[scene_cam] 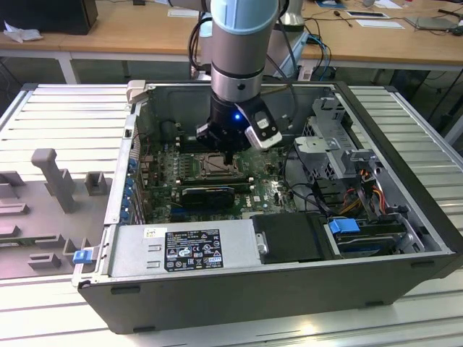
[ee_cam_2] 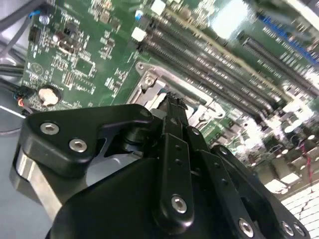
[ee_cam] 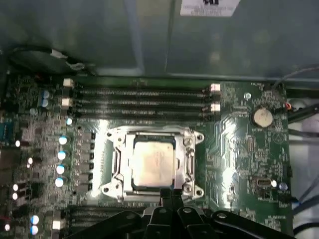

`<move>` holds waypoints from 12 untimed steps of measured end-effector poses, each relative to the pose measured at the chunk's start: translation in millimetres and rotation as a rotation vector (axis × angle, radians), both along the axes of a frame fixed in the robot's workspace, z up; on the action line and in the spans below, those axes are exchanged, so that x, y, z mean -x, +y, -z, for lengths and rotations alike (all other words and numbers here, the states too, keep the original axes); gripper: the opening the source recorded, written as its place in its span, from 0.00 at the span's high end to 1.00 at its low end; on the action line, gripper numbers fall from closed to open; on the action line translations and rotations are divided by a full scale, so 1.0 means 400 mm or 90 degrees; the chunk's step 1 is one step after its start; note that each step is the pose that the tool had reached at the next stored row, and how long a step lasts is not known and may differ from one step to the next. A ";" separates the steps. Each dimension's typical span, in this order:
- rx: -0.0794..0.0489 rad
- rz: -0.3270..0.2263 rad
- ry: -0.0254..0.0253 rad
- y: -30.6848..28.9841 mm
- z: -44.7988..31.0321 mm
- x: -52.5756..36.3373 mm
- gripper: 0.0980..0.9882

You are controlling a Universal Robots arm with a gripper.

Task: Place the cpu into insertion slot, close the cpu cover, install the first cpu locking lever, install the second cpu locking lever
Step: 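Install the second cpu locking lever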

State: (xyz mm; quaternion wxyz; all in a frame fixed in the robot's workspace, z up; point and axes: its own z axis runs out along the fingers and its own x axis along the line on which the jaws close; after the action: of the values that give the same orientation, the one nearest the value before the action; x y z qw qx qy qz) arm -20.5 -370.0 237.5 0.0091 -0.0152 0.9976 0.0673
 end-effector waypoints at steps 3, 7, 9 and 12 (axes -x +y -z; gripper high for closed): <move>-0.002 0.000 0.0010 -0.023 0.003 0.006 0.99; -0.005 0.000 0.0010 -0.035 0.009 0.038 0.99; -0.006 0.000 0.0010 -0.037 0.016 0.059 0.99; -0.007 -0.002 0.0010 -0.037 0.033 0.090 0.99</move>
State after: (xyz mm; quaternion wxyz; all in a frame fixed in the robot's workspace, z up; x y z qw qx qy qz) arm -56.5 -385.0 224.4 0.0083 -0.0169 0.9972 0.0728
